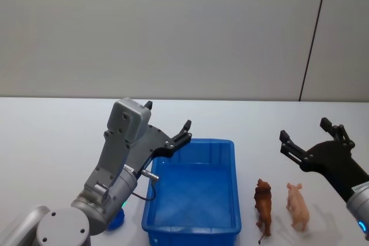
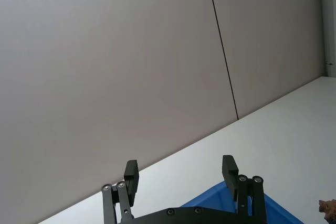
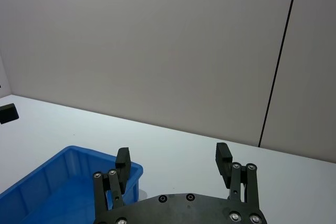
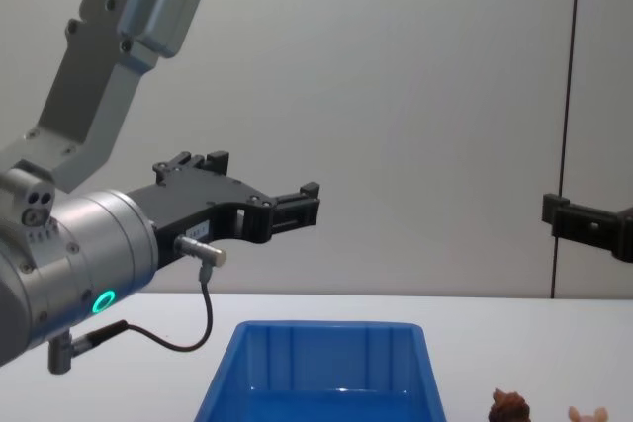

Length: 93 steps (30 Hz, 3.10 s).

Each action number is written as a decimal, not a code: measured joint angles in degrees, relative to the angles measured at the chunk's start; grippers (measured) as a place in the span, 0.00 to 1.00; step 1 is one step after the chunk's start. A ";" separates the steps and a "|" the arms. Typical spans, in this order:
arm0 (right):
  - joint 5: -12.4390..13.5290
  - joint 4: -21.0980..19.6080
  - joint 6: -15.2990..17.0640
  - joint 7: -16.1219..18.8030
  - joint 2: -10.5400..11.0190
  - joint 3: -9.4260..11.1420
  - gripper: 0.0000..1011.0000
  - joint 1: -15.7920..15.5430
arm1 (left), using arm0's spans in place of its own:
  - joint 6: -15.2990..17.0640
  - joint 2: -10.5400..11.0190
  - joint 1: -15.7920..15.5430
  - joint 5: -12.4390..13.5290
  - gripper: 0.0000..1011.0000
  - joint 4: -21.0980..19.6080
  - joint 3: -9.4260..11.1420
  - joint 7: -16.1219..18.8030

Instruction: Pick up the two dolls from the table and place them into the box.

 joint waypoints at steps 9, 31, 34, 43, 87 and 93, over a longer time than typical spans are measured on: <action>0.00 0.00 0.00 0.00 0.00 0.00 0.99 0.00 | 0.00 0.00 0.00 0.00 0.99 0.00 0.00 0.00; 0.00 0.00 0.00 0.00 0.00 0.00 0.99 0.00 | 0.00 0.00 0.00 0.00 0.99 0.00 0.00 0.00; 0.00 0.00 0.00 0.00 0.00 0.00 0.99 0.00 | 0.00 0.00 0.00 0.00 0.99 0.00 0.00 0.00; -0.03 0.00 0.03 -0.07 -0.06 0.00 0.99 0.03 | 0.00 0.00 0.00 0.00 0.99 0.00 0.00 0.00; -6.03 6.53 12.13 -4.06 -2.49 -1.12 0.99 0.75 | 0.00 0.00 0.00 0.00 0.99 0.00 0.00 0.00; -6.03 7.09 13.28 -4.71 -2.68 -1.28 0.99 0.09 | 0.00 0.00 0.00 0.00 0.99 0.00 0.00 0.00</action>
